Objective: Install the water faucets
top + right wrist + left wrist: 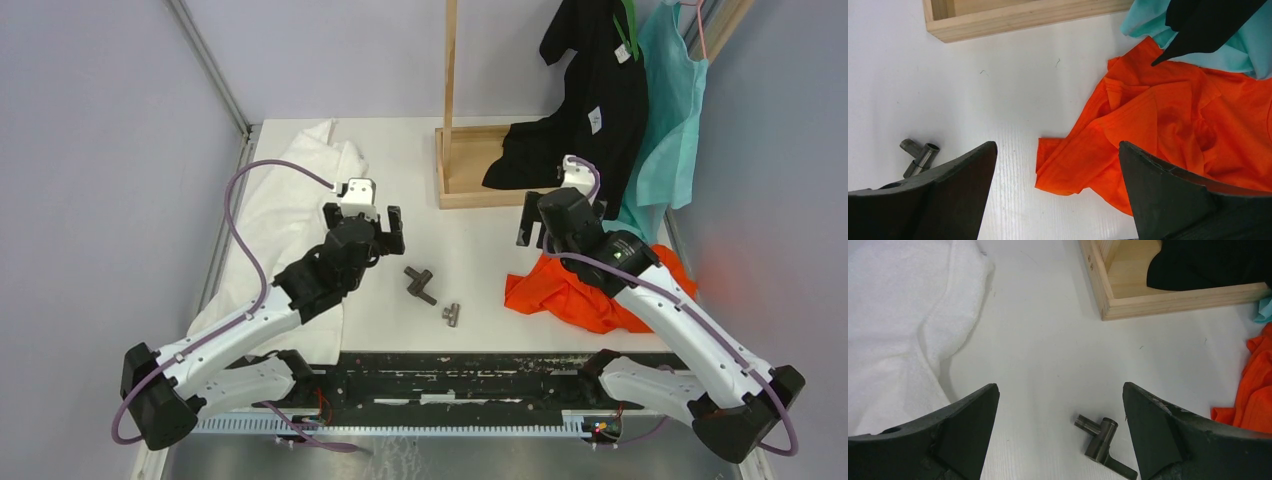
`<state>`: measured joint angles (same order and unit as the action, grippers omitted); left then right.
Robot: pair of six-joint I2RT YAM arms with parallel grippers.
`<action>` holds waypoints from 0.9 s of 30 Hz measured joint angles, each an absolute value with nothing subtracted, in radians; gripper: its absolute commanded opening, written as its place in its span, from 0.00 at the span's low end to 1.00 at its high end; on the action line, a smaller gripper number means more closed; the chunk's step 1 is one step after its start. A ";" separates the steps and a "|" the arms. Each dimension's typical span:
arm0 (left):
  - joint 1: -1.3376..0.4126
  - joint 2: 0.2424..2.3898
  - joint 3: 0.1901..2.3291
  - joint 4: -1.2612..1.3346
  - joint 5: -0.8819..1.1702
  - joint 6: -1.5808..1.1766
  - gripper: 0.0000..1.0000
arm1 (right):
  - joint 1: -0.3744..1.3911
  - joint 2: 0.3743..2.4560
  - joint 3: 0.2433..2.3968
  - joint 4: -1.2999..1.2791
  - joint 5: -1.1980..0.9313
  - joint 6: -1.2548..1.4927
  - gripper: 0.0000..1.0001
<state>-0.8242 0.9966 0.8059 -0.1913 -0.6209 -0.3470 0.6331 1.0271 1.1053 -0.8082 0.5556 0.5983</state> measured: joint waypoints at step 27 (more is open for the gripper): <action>-0.540 1.208 0.912 -0.388 -0.398 -0.508 0.98 | 1.070 1.448 0.916 -0.632 0.279 0.859 0.72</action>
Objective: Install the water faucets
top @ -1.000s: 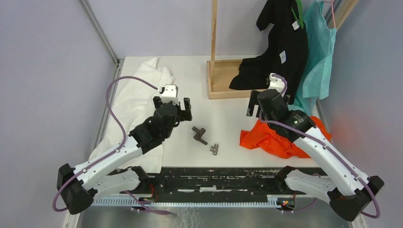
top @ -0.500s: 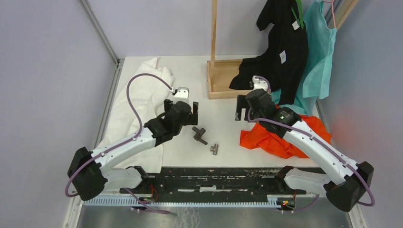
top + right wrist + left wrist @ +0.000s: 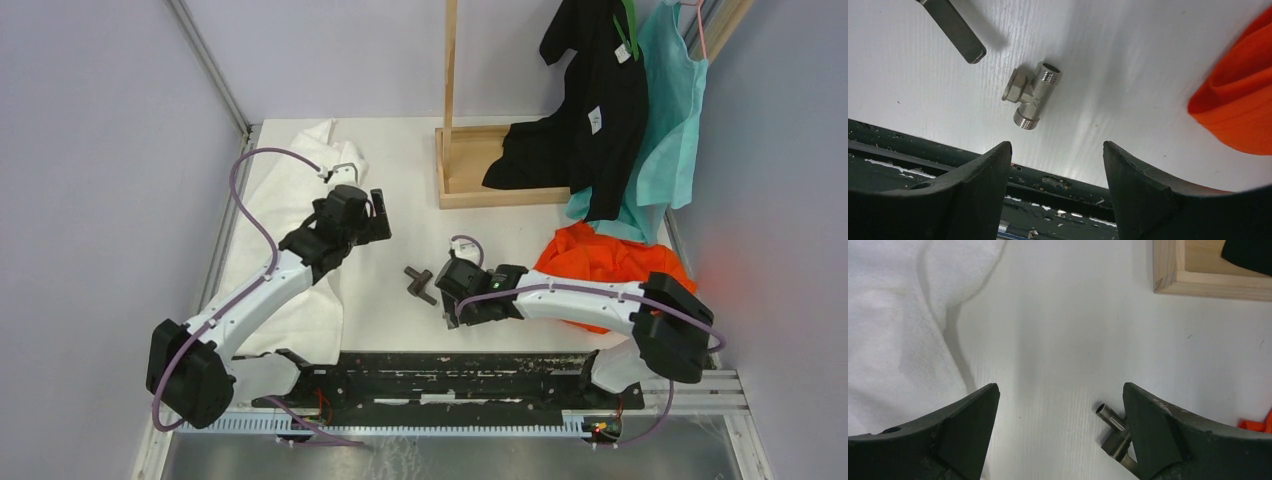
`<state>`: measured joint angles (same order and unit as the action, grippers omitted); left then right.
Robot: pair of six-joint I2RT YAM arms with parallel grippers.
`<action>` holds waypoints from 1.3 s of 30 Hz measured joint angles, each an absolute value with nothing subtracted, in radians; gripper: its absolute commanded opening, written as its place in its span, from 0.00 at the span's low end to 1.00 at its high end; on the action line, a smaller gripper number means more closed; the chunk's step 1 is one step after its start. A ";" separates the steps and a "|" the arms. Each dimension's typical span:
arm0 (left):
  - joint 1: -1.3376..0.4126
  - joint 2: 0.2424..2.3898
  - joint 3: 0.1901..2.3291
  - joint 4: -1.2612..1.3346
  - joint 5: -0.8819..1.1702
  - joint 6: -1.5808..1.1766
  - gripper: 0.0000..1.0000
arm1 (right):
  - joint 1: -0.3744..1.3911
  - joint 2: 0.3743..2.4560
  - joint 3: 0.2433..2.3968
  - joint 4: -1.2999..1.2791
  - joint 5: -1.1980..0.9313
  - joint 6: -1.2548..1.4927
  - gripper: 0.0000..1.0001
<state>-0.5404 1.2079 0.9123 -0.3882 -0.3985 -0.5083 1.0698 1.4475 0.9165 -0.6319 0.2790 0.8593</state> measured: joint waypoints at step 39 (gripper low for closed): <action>-0.542 1.282 0.920 -0.424 -0.277 -0.546 0.97 | 1.118 1.731 1.028 -0.565 0.281 0.919 0.00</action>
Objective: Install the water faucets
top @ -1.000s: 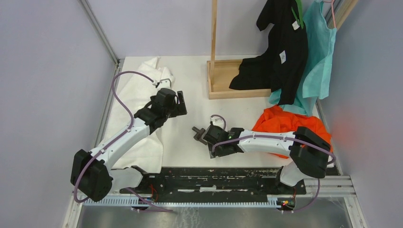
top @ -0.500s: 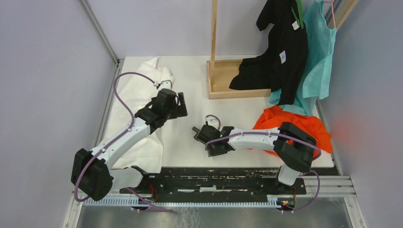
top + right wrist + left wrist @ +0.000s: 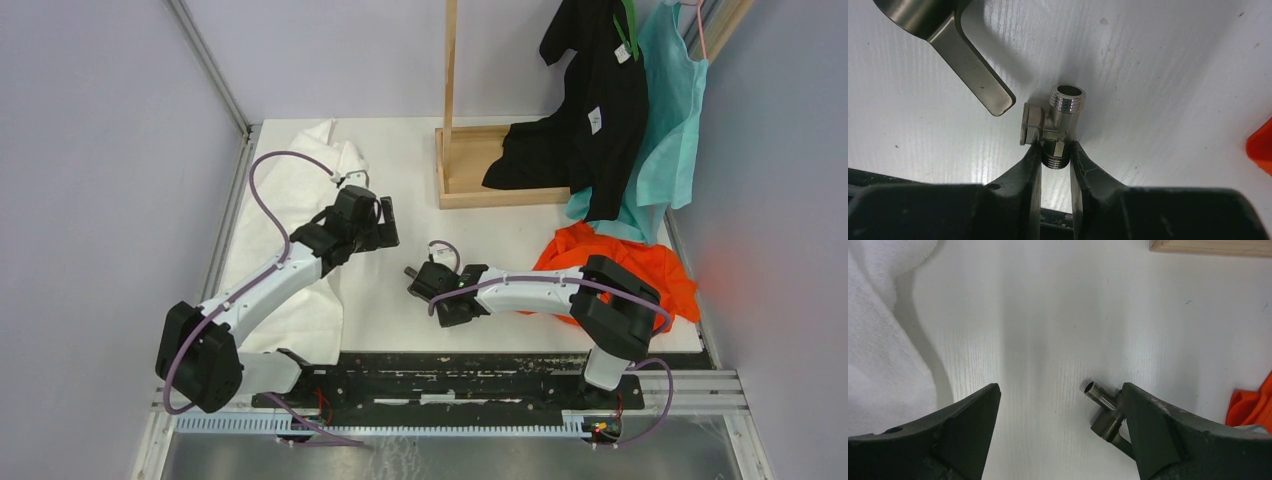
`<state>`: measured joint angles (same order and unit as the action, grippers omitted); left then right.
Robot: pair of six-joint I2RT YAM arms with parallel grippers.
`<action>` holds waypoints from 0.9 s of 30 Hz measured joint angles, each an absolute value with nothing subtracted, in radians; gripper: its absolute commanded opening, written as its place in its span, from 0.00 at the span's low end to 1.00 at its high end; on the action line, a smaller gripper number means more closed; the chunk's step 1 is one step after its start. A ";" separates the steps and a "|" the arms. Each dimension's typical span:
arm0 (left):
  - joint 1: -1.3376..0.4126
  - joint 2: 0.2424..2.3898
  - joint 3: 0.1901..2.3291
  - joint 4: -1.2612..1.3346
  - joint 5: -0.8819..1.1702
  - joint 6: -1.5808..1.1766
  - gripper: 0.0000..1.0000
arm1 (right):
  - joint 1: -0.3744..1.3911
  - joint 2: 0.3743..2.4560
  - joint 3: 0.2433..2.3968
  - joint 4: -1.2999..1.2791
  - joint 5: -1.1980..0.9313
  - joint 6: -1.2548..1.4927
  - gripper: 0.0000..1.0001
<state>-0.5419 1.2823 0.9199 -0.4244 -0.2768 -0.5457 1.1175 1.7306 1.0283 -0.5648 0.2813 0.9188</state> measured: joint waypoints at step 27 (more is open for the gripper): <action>-0.304 1.262 0.994 -0.311 0.659 -0.409 0.99 | 1.117 1.030 0.765 -0.345 0.316 0.104 0.00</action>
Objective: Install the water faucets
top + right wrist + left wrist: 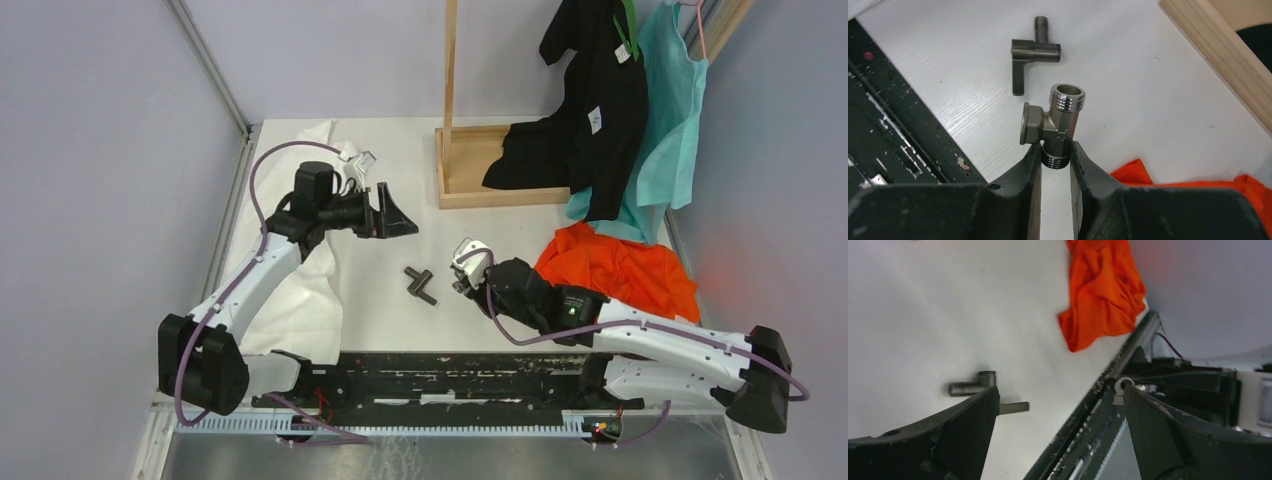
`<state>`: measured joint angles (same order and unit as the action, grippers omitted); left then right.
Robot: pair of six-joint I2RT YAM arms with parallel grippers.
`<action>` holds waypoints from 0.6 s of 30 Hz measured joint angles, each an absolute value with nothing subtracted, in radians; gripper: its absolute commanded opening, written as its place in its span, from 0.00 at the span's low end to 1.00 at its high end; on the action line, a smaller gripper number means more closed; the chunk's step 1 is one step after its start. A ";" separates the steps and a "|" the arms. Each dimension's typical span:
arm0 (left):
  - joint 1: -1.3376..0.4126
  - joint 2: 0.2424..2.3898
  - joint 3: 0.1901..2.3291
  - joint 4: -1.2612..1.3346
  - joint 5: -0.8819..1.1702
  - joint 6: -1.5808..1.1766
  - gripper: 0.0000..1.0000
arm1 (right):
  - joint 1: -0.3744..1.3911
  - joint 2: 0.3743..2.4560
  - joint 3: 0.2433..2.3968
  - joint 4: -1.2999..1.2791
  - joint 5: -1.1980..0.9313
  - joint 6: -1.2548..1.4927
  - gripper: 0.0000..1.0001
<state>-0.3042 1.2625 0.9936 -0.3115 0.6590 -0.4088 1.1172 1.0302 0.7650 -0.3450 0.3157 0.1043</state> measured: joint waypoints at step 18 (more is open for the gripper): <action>-0.537 1.332 0.956 -0.213 0.979 -0.435 0.99 | 1.117 0.971 0.705 -0.266 0.086 -0.157 0.01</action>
<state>-0.5369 1.3315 0.9558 -0.2127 0.9791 -0.4351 1.1172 0.9707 0.7048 -0.2661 0.0864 -0.1574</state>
